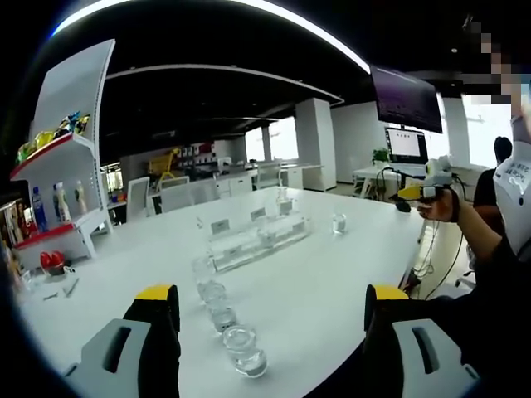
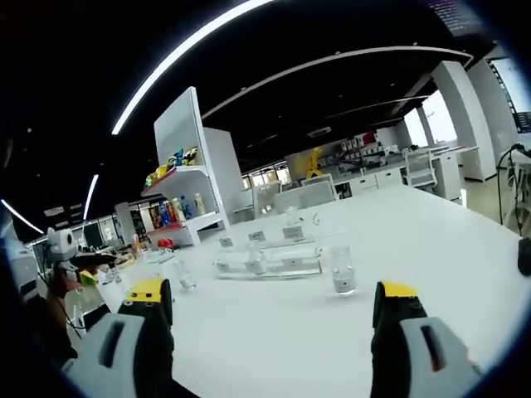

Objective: Identify the label on the chemical reagent bottle, grasp the chemical reagent bottle, and place it in the designated position on the reagent rack

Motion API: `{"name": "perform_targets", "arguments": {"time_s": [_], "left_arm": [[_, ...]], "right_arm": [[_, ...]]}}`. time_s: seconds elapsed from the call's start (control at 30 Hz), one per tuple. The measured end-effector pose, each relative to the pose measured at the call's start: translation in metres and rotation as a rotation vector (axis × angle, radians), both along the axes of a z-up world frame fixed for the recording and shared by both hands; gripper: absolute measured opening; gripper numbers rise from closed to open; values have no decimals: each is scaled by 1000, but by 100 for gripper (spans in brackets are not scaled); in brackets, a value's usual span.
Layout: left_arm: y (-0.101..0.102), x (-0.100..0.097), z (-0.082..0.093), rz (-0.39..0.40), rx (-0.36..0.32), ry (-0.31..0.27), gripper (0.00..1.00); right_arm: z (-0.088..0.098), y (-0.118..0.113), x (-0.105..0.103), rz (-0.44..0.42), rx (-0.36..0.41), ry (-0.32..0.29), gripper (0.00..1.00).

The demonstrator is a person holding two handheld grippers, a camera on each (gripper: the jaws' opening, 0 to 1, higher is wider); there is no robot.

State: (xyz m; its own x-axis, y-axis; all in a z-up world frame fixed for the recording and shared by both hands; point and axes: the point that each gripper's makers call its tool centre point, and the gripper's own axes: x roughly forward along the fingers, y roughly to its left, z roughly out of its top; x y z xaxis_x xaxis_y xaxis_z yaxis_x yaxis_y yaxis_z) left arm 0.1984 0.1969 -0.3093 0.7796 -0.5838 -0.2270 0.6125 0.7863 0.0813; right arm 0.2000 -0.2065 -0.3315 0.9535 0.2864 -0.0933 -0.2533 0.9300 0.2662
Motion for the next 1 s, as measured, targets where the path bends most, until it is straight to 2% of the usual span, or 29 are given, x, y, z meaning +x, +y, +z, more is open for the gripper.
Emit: {"name": "perform_targets", "arguments": {"time_s": [0.4,0.47,0.57,1.0], "left_arm": [[-2,0,-2,-3,1,6,92],[-1,0,-2,-1,3,6,92],[0,-2,-1,0,-2,3,92],[1,-3,-1,0,-4,0,92]], "right_arm": [[-8,-7,2,-25,-25,14,96],[-5,-12,3,-56,-34,-6,92],[1,-16,3,-63,-27,-26,91],[-4,-20,6,-82,-58,-7,91]]}}
